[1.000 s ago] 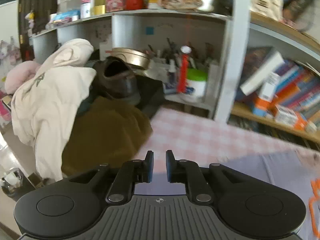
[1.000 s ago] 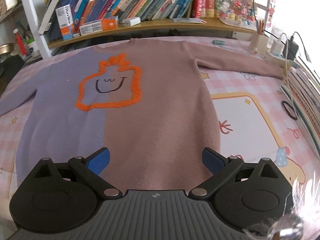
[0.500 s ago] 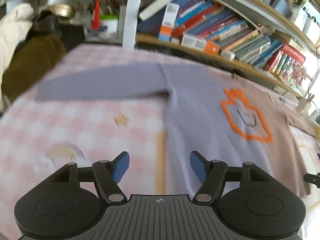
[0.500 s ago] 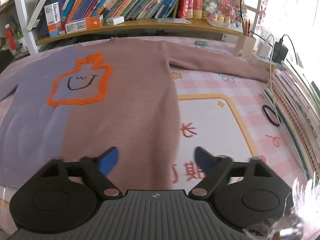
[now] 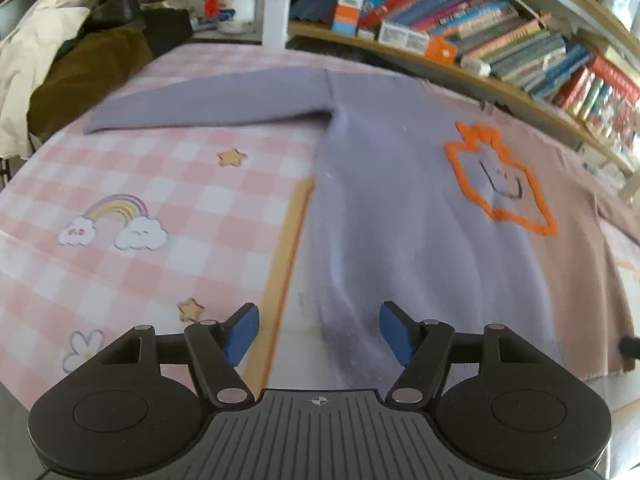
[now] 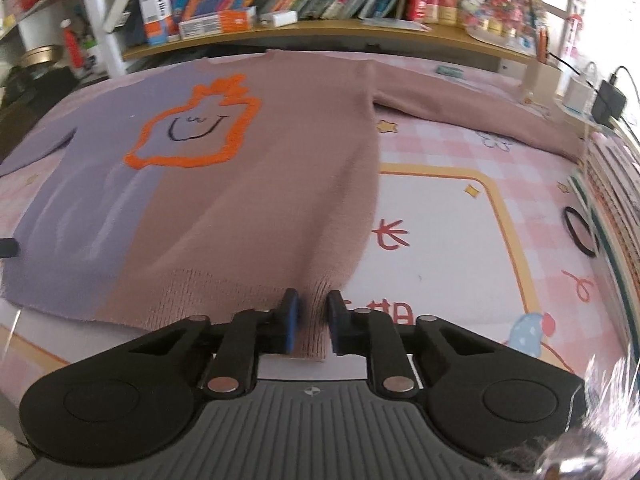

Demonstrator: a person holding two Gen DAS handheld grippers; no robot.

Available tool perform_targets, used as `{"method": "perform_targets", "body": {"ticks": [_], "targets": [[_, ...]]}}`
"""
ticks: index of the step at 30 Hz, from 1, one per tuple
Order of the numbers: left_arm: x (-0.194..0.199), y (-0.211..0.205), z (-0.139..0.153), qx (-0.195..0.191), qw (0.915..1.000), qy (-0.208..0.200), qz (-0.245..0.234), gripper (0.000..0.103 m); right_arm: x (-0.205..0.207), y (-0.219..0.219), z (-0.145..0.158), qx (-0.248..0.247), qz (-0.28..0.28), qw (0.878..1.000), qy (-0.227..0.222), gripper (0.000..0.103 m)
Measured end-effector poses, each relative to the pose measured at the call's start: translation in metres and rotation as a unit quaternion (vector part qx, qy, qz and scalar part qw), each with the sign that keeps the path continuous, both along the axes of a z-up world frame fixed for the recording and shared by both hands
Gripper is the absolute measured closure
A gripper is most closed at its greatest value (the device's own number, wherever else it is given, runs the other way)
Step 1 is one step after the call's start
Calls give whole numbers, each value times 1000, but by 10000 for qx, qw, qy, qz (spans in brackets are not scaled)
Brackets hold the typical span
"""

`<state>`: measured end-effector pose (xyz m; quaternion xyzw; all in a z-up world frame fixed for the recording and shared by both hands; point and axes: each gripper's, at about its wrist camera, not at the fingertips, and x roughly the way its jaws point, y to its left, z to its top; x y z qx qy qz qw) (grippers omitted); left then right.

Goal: Fold clothes
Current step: 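Grasp the pink hem with the right gripper while the left gripper grasps the lavender hem, pulling taut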

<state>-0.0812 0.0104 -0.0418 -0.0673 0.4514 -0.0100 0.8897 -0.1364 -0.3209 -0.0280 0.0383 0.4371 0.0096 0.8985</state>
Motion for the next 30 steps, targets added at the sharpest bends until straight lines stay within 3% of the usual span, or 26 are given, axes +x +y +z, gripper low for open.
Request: {"method": "perform_targets", "body": {"ticks": [5,9,13,18,20,21,23,30], "targets": [[1,-6,0,108,9999,54,33,38,-4,-8,3,118,-24,9999,-83,94],[2,-5,1,162,9998,52,80,49,-9,-11,15,323,20,9992,-232,94],[4,-5,1,158,9997,90,132,50,-11,-9,24,204,-5,9990,-397,94],[6,-6,2,180,9997,108,138,50,-6,-13,12,112,-283,9995,-66,92],[7,-6,2,188,9997,106,138,50,-7,-13,10,123,-306,9994,-46,86],[7,-6,2,201,9996,106,143,50,-7,-12,10,136,-314,9994,-43,72],[8,-6,1,232,9996,101,152,50,-7,-10,9,137,-266,9995,-32,69],[10,-8,3,227,9997,8,68,93,-6,-5,3,191,-78,9998,64,90]]}}
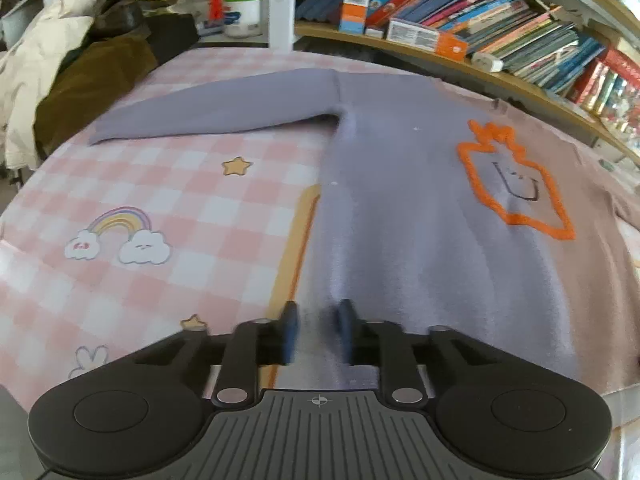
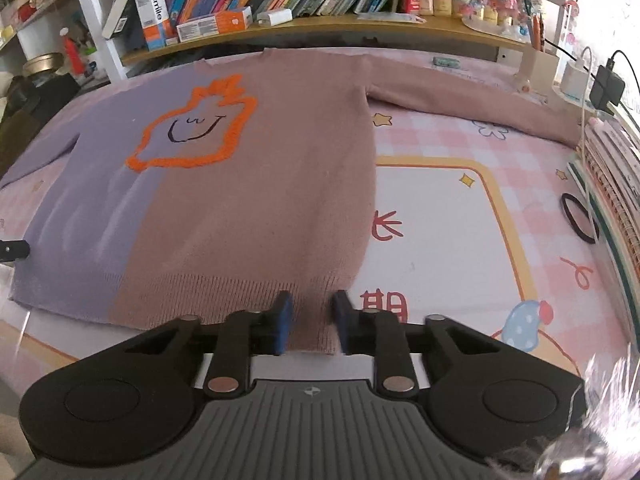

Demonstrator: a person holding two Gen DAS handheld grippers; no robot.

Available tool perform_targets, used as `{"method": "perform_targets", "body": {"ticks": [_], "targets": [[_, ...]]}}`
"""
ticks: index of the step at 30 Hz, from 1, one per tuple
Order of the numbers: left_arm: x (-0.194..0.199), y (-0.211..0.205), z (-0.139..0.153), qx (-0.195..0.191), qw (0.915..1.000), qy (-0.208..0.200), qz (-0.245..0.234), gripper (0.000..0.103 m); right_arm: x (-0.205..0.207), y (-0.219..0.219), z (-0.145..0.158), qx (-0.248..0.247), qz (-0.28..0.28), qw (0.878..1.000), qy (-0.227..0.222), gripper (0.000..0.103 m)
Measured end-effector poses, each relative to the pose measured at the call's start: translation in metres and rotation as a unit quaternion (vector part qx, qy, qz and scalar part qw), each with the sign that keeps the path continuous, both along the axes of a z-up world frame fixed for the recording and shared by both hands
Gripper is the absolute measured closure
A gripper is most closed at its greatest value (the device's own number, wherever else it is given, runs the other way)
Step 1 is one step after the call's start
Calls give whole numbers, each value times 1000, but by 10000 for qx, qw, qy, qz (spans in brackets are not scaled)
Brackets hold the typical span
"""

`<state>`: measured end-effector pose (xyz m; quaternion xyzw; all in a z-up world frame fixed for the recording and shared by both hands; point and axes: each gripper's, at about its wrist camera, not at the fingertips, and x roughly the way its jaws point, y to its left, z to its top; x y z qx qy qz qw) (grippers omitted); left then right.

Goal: Fold clothes
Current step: 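Grasp the pink hem with the right gripper while the left gripper grasps the lavender hem, pulling taut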

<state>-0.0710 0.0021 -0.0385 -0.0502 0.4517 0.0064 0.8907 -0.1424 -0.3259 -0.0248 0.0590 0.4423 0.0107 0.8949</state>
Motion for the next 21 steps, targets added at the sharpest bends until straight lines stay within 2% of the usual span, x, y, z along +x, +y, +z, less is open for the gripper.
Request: {"method": "perform_targets", "body": {"ticks": [3,7,10,14,15,16,17,18,19,21], "targets": [[1,-4,2,66,10000,-39,-63,98,-2,0,3,17,26,9999,-112,93],[-1,-6,8,90,9999,-116,-87,99,-7,-2,12,4,-16,9994,-350,94],[-1,-7,8,103,9999,-79,-80,98,-7,-4,11,20,-34,9995,-308,94],[-3,-6,8,82,9999,-58,-8,92,-7,-4,8,3,-90,9997,-227,90],[-4,-6,10,87,9999,-80,-2,86,-7,-5,9,-31,-128,9996,-244,80],[-5,-6,11,109,9999,-120,-2,82,-8,-5,11,-77,-173,9994,-280,61],[-6,-7,13,130,9998,-160,-3,74,-9,-5,12,-127,-221,9992,-323,51],[-7,-8,15,162,9997,-205,-8,63,-10,-5,13,-177,-269,9988,-366,37],[-9,-9,17,211,9995,-254,-21,57,-10,-6,15,-222,-303,9984,-418,30],[-12,-13,21,321,9989,-350,-50,37,-11,-5,18,-281,-341,9978,-490,20]]}}
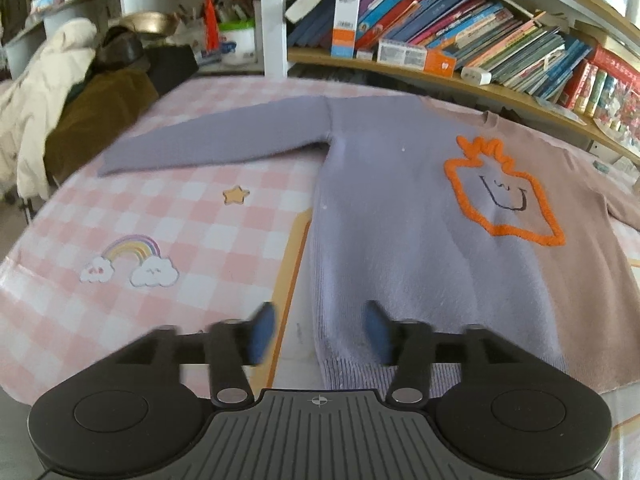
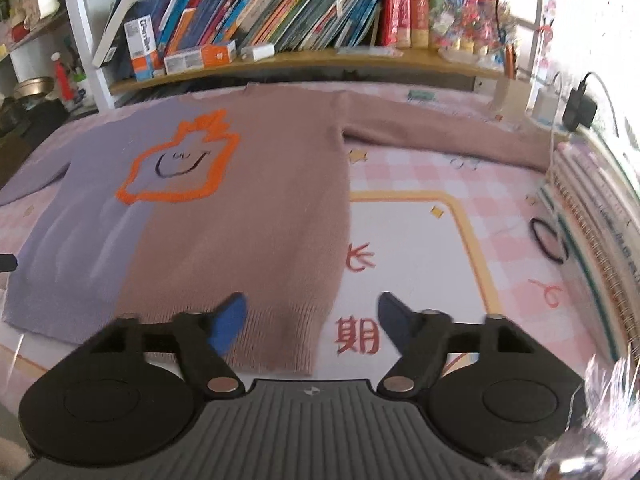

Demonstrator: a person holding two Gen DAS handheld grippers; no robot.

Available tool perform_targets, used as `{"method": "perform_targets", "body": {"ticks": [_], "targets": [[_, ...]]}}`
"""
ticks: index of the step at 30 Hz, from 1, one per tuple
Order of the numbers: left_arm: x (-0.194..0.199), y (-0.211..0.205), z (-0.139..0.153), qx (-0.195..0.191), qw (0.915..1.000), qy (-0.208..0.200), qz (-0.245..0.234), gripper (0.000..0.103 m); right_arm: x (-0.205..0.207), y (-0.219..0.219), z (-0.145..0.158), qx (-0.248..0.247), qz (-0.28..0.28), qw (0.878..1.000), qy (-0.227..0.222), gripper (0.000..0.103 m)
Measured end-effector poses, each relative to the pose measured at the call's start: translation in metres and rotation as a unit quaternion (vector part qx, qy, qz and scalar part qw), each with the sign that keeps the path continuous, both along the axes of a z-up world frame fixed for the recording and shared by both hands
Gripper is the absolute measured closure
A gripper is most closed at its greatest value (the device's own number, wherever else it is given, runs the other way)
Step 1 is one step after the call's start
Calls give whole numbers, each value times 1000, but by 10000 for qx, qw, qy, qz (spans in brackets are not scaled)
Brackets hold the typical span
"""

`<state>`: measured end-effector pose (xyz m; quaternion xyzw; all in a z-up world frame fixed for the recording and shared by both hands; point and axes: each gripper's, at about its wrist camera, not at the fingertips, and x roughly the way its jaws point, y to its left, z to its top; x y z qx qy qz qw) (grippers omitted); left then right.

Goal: Fold clothes
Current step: 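Grasp the pink hem with the right gripper while the left gripper grasps the lavender hem, pulling taut, then open both grippers and release the flattened sweater hem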

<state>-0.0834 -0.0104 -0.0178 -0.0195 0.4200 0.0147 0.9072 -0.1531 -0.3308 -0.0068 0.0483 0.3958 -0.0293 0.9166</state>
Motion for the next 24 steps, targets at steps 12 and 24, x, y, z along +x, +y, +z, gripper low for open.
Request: {"method": "perform_targets", "body": {"ticks": [12,24], "targets": [[-16,-22,13,373,9987,-165,-298,4,-3,12,4,-293,3,9994,-207,0],[-11,-17,19,280,9977,-199,-590,4,5,36,5,-247,53,9995,-206,0]]}}
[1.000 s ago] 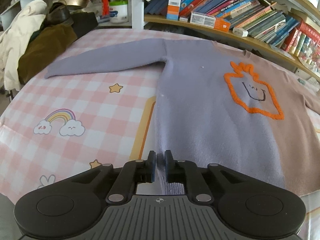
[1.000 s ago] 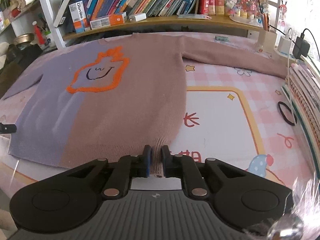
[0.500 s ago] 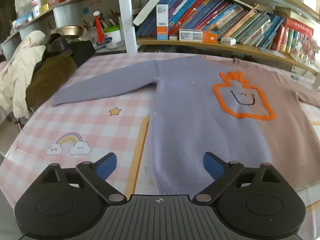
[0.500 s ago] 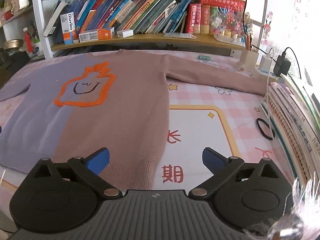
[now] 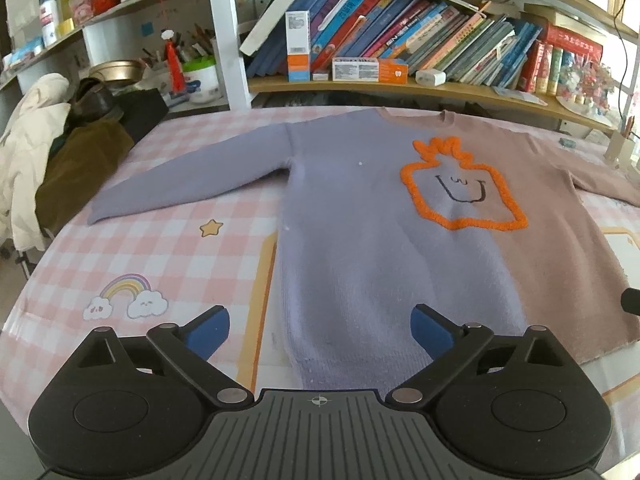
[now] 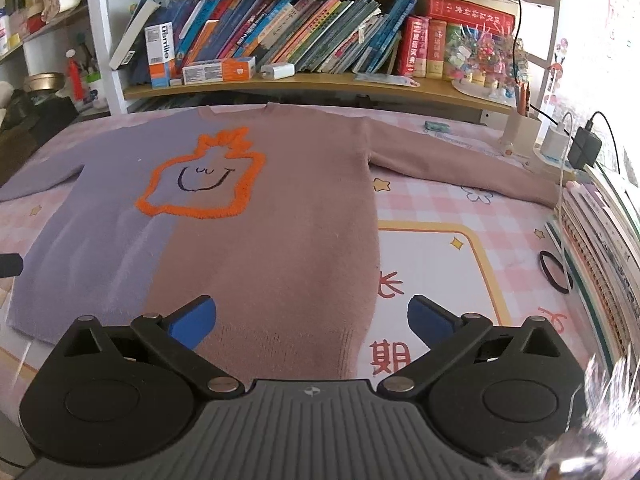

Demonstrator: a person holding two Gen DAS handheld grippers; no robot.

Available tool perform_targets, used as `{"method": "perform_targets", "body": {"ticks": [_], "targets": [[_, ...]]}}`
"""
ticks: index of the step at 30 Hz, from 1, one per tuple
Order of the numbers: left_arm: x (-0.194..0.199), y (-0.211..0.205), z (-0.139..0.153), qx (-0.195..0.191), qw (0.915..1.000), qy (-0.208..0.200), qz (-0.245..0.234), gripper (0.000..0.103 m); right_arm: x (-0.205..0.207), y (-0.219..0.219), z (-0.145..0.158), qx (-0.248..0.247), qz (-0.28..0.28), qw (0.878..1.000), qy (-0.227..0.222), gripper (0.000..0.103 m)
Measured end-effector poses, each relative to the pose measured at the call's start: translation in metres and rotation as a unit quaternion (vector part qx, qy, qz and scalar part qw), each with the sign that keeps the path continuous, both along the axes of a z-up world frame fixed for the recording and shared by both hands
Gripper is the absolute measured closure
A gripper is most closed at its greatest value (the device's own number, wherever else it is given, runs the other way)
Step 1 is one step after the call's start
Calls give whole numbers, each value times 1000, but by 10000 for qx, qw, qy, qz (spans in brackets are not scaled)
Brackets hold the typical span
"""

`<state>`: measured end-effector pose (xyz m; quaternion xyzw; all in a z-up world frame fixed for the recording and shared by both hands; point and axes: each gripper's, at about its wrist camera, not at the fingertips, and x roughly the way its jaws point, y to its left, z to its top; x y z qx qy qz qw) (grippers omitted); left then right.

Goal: Fold clothes
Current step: 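Open both grippers and release the flattened sweater hem, then move the left gripper to the lavender sleeve cuff and grasp it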

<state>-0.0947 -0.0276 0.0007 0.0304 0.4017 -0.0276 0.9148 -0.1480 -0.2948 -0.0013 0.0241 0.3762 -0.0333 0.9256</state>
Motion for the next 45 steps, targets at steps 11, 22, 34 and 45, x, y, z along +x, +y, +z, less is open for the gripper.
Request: {"method": "perform_targets", "body": {"ticks": [11,22,34,45], "targets": [[25,44,-6,-221,9993,-73,-299,4,1,43,5,-83,-498,9987,83,0],[55,122,-14,-498,9985,-210,-123,4,1,103,13,-335,-835,9959,62,0],[87,211,-31,-643,9943,-613,595,5,-3,145,17,-794,-1061,9908,290,0],[132,274,-75,-1532,9735,-269,1677,44,-10,153,28,-1248,-1251,9831,470,0]]}}
